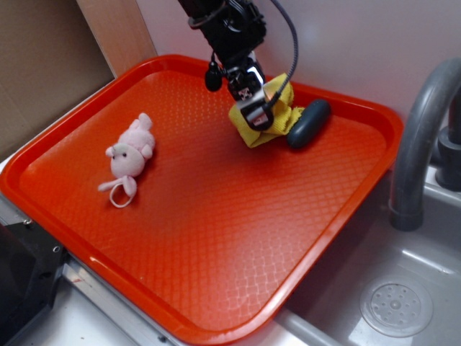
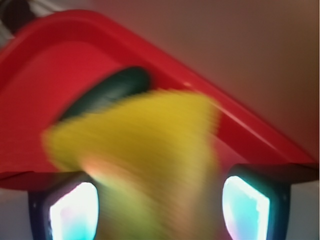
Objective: Grab the yellow cloth.
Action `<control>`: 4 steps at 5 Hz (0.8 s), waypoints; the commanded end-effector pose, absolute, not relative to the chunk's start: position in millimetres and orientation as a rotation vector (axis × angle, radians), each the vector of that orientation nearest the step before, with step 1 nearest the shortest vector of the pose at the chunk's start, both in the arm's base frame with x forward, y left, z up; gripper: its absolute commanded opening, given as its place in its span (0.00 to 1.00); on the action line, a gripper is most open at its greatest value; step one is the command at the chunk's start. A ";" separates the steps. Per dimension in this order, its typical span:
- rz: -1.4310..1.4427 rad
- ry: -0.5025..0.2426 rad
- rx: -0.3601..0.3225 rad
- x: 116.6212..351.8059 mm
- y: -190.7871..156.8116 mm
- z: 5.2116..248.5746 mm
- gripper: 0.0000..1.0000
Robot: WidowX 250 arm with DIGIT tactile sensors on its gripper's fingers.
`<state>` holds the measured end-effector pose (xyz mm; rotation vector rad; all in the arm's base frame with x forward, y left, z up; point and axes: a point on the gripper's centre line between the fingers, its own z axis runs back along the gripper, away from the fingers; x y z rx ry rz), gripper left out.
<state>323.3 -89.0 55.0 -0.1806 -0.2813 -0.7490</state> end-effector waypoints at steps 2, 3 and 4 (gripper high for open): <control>-0.726 -0.226 -0.040 346.5 -110.6 40.3 1.00; -0.646 -0.207 -0.019 349.9 -95.1 38.0 0.00; -0.603 -0.229 -0.024 340.0 -81.8 54.3 0.00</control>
